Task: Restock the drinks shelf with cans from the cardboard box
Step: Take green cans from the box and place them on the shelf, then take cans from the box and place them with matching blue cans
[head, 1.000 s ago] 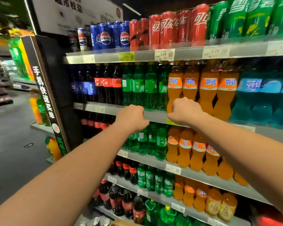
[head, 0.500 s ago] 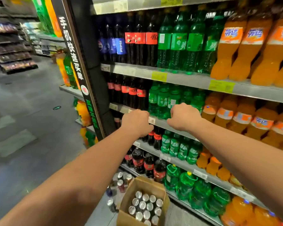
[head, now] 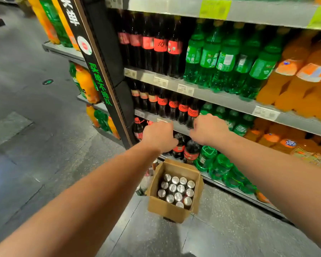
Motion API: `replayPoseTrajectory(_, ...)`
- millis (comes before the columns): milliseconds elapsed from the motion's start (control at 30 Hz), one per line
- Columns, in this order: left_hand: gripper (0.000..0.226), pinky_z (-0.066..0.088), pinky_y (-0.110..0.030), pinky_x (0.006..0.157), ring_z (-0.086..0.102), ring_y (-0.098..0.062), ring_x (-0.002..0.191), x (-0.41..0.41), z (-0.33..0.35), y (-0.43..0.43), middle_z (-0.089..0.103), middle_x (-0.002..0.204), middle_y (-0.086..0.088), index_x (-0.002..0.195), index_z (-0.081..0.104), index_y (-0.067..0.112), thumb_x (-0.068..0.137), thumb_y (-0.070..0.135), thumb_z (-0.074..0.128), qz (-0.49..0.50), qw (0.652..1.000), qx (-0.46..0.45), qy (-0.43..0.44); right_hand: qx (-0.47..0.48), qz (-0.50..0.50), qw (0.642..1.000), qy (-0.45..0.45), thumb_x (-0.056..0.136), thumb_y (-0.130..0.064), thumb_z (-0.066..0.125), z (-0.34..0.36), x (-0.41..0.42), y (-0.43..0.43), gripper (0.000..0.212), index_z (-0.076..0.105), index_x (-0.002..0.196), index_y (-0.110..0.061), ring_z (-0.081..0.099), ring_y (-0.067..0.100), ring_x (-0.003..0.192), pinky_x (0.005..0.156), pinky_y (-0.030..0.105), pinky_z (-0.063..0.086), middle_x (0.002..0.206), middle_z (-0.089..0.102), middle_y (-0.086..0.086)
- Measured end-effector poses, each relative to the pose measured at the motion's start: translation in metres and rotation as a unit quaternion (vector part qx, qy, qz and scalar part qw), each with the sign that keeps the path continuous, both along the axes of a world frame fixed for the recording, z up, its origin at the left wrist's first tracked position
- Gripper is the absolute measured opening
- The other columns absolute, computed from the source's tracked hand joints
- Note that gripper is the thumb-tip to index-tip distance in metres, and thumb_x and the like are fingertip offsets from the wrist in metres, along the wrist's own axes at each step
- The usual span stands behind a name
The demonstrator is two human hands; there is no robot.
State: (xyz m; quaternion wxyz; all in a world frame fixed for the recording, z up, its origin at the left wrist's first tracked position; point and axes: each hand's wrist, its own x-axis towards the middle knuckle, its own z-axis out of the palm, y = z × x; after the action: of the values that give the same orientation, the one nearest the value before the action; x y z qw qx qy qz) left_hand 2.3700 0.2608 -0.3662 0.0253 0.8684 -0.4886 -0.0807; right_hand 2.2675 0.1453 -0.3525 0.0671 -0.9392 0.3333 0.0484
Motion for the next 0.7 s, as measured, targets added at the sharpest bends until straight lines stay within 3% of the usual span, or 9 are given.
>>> replayPoseTrajectory(133, 0.021, 0.038, -0.035, 0.067, 0.055, -0.029, 0.091, 0.013, -0.042, -0.018, 0.058, 0.096, -0.006, 0.087, 0.045, 0.018, 0.087, 0.039, 0.049, -0.005, 0.998, 0.037, 0.041, 0.024, -0.001, 0.999, 0.033, 0.081, -0.031, 0.056, -0.042, 0.013, -0.011, 0.018, 0.060, 0.086, -0.014, 0.053, 0.030, 0.078, 0.063, 0.031, 0.040, 0.081, 0.052, 0.006)
replayPoseTrajectory(233, 0.024, 0.040, -0.034, 0.068, 0.058, -0.029, 0.097, 0.023, -0.073, -0.039, 0.061, 0.107, -0.007, 0.098, 0.052, 0.016, 0.087, 0.037, 0.051, -0.011, 0.997, 0.061, 0.042, 0.036, 0.004, 0.998, 0.054, 0.083, -0.032, 0.055, -0.072, 0.022, -0.029, 0.019, 0.054, 0.081, -0.013, 0.051, 0.029, 0.074, 0.061, 0.031, 0.039, 0.073, 0.047, 0.005)
replayPoseTrajectory(333, 0.017, 0.038, -0.034, 0.065, 0.057, -0.029, 0.094, 0.033, -0.101, -0.058, 0.061, 0.104, -0.008, 0.090, 0.046, 0.017, 0.085, 0.031, 0.053, -0.018, 0.996, 0.078, 0.039, 0.047, 0.009, 0.996, 0.072, 0.084, -0.034, 0.055, -0.098, 0.033, -0.052, 0.022, 0.059, 0.084, -0.012, 0.049, 0.028, 0.070, 0.061, 0.032, 0.040, 0.067, 0.043, 0.003)
replayPoseTrajectory(400, 0.018, 0.037, -0.034, 0.065, 0.057, -0.030, 0.094, 0.040, -0.117, -0.071, 0.060, 0.102, -0.008, 0.095, 0.051, 0.016, 0.084, 0.029, 0.055, -0.019, 0.995, 0.091, 0.039, 0.059, 0.004, 0.995, 0.079, 0.084, -0.033, 0.055, -0.116, 0.041, -0.067, 0.021, 0.059, 0.081, -0.012, 0.051, 0.029, 0.070, 0.060, 0.031, 0.041, 0.067, 0.044, 0.003)
replayPoseTrajectory(600, 0.027, 0.038, -0.035, 0.066, 0.058, -0.029, 0.098, 0.058, -0.171, -0.101, 0.061, 0.107, -0.007, 0.109, 0.055, 0.015, 0.086, 0.029, 0.054, -0.031, 0.989, 0.137, 0.053, 0.113, -0.005, 0.988, 0.107, 0.085, -0.033, 0.054, -0.180, 0.052, -0.092, 0.023, 0.055, 0.076, -0.012, 0.057, 0.033, 0.083, 0.063, 0.031, 0.041, 0.086, 0.054, 0.011)
replayPoseTrajectory(700, 0.024, 0.042, -0.036, 0.068, 0.059, -0.028, 0.099, 0.065, -0.214, -0.105, 0.061, 0.107, -0.006, 0.111, 0.056, 0.015, 0.089, 0.026, 0.053, -0.049, 0.982, 0.171, 0.065, 0.156, -0.026, 0.979, 0.129, 0.082, -0.025, 0.052, -0.217, 0.055, -0.094, 0.021, 0.064, 0.093, -0.011, 0.059, 0.034, 0.085, 0.065, 0.031, 0.042, 0.094, 0.061, 0.013)
